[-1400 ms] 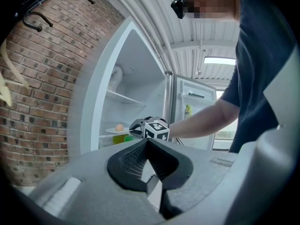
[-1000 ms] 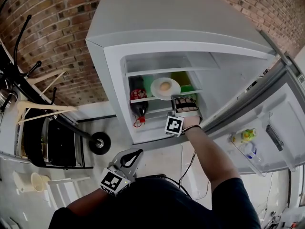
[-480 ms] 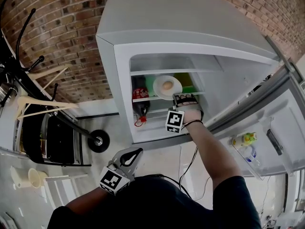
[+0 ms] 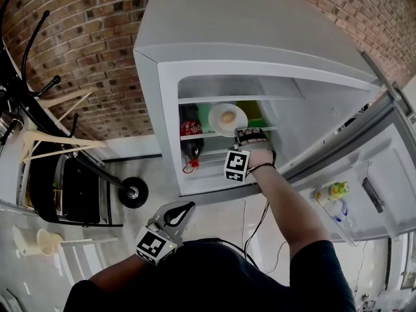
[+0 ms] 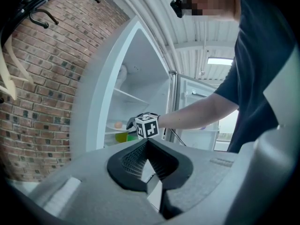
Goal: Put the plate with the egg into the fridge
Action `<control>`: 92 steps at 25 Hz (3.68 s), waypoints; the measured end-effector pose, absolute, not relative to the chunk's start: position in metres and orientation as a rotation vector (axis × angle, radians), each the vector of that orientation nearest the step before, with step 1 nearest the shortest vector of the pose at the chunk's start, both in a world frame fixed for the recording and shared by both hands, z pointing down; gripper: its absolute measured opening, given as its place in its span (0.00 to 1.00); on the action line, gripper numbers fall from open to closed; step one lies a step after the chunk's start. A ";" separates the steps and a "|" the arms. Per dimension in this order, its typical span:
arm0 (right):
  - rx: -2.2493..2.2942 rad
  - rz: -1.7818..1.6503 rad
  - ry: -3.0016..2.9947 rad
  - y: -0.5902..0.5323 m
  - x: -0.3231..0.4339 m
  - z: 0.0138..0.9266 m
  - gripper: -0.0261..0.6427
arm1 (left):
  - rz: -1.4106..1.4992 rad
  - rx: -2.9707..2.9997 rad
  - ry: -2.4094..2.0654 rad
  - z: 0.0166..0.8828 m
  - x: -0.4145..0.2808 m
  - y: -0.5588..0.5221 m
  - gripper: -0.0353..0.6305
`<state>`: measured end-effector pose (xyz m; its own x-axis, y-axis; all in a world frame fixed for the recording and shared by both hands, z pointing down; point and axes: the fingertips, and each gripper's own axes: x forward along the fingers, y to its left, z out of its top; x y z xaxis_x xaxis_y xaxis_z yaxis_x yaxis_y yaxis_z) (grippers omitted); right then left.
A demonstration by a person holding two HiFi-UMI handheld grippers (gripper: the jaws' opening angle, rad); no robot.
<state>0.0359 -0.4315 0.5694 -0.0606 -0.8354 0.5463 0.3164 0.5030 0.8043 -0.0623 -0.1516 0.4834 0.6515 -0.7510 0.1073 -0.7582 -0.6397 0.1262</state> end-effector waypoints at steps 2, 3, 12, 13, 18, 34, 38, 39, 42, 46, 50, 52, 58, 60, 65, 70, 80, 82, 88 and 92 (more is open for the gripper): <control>0.501 -1.002 -1.317 -0.430 0.037 0.572 0.22 | 0.069 2.703 -1.245 0.484 -0.062 -0.151 0.06; 0.497 -0.999 -1.318 -0.430 0.037 0.574 0.23 | 0.073 2.702 -1.243 0.484 -0.062 -0.151 0.06; 0.515 -0.997 -1.320 -0.433 0.037 0.575 0.25 | 0.071 2.695 -1.257 0.482 -0.065 -0.148 0.06; 0.525 -1.003 -1.325 -0.432 0.037 0.574 0.26 | 0.072 2.698 -1.258 0.481 -0.066 -0.147 0.06; 0.548 -1.017 -1.350 -0.423 0.038 0.569 0.28 | 0.073 2.705 -1.243 0.482 -0.066 -0.145 0.06; 0.716 -0.896 -1.656 -0.309 0.031 0.536 0.25 | 0.070 2.775 -1.128 0.478 -0.048 -0.145 0.06; 0.757 -0.841 -1.773 -0.274 0.022 0.520 0.23 | 0.069 2.791 -1.100 0.476 -0.042 -0.146 0.06; 0.769 -0.826 -1.801 -0.266 0.020 0.517 0.22 | 0.069 2.793 -1.096 0.476 -0.041 -0.146 0.06; 0.808 -0.771 -1.879 -0.244 0.014 0.510 0.20 | 0.069 2.797 -1.082 0.475 -0.037 -0.146 0.06; 0.851 -0.691 -1.985 -0.218 0.006 0.506 0.16 | 0.074 2.811 -1.064 0.474 -0.033 -0.144 0.06; 0.891 -0.618 -2.101 -0.196 0.003 0.501 0.12 | 0.067 2.828 -1.051 0.473 -0.031 -0.145 0.06; 0.915 -0.565 -2.165 -0.186 0.006 0.497 0.10 | 0.062 2.834 -1.050 0.470 -0.029 -0.146 0.06; 1.018 -0.346 -2.346 -0.170 0.012 0.487 0.07 | 0.080 2.859 -1.003 0.470 -0.019 -0.144 0.06; 1.068 -0.185 -2.429 -0.170 0.016 0.488 0.07 | 0.088 2.873 -0.984 0.469 -0.014 -0.143 0.06; 1.121 0.256 -2.572 -0.167 0.024 0.505 0.06 | 0.098 2.885 -0.945 0.471 -0.006 -0.142 0.06; 1.086 0.290 -2.580 -0.157 0.022 0.516 0.06 | 0.091 2.896 -0.911 0.471 0.001 -0.139 0.06; 1.096 0.328 -2.620 -0.152 0.028 0.516 0.06 | 0.139 2.901 -0.898 0.474 0.006 -0.138 0.06; 1.091 0.320 -2.621 -0.151 0.028 0.515 0.06 | 0.140 2.895 -0.897 0.471 0.007 -0.137 0.06; 1.090 0.312 -2.621 -0.148 0.030 0.514 0.06 | 0.081 2.895 -0.897 0.469 0.010 -0.136 0.06; 1.094 0.317 -2.618 -0.147 0.032 0.515 0.06 | 0.093 2.901 -0.887 0.471 0.012 -0.135 0.06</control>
